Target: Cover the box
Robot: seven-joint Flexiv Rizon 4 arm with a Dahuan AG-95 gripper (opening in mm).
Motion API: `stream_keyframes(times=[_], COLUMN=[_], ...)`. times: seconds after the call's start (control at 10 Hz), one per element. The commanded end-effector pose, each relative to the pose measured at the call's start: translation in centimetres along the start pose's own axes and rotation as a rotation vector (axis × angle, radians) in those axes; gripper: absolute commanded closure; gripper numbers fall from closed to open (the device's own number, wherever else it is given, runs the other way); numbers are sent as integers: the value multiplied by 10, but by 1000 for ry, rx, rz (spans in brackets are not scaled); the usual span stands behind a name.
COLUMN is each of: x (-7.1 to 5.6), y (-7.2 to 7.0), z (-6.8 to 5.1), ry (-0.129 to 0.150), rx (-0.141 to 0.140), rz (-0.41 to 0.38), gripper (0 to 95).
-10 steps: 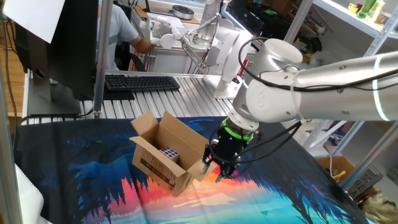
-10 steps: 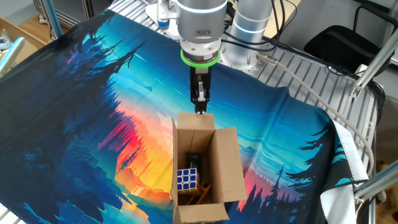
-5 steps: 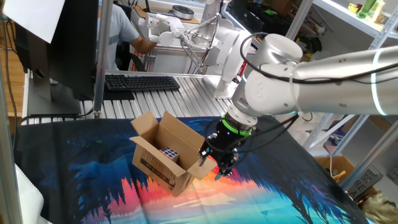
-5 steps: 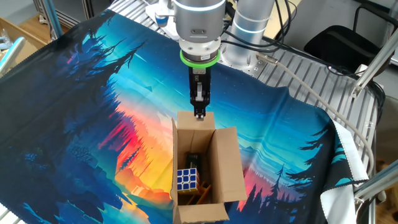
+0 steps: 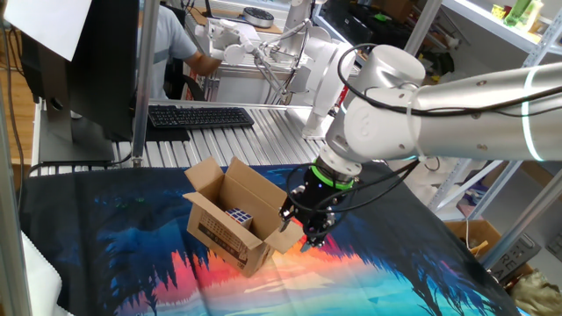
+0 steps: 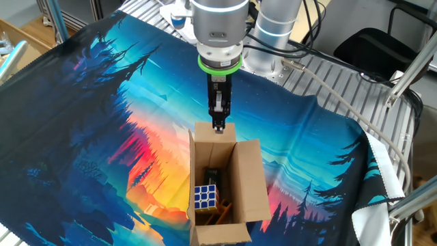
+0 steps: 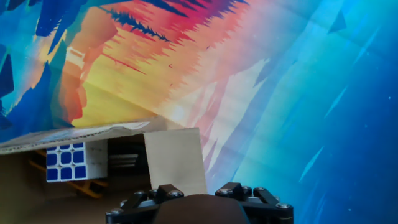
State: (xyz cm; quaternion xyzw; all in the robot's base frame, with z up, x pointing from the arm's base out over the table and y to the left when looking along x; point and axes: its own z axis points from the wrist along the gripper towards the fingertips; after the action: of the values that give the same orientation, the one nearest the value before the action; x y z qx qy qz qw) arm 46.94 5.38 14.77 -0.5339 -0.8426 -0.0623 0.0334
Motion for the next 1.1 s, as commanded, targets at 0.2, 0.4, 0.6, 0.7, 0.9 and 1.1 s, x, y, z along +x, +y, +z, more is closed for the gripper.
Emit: stream_keyframes(times=[0.2,0.4,0.6,0.7,0.9,1.1], x=[-2,-5,-6,-6,-1,3], y=[5,19,32,35,48,54], z=[3,-2,-6,-6,-6,-9], ry=[-7,-4,0,1,-7,-8], rx=[-7,-8,-6,-5,-4,8], rz=[8,26,36,39,52,33], gripper=[380,380,380,380,380,380])
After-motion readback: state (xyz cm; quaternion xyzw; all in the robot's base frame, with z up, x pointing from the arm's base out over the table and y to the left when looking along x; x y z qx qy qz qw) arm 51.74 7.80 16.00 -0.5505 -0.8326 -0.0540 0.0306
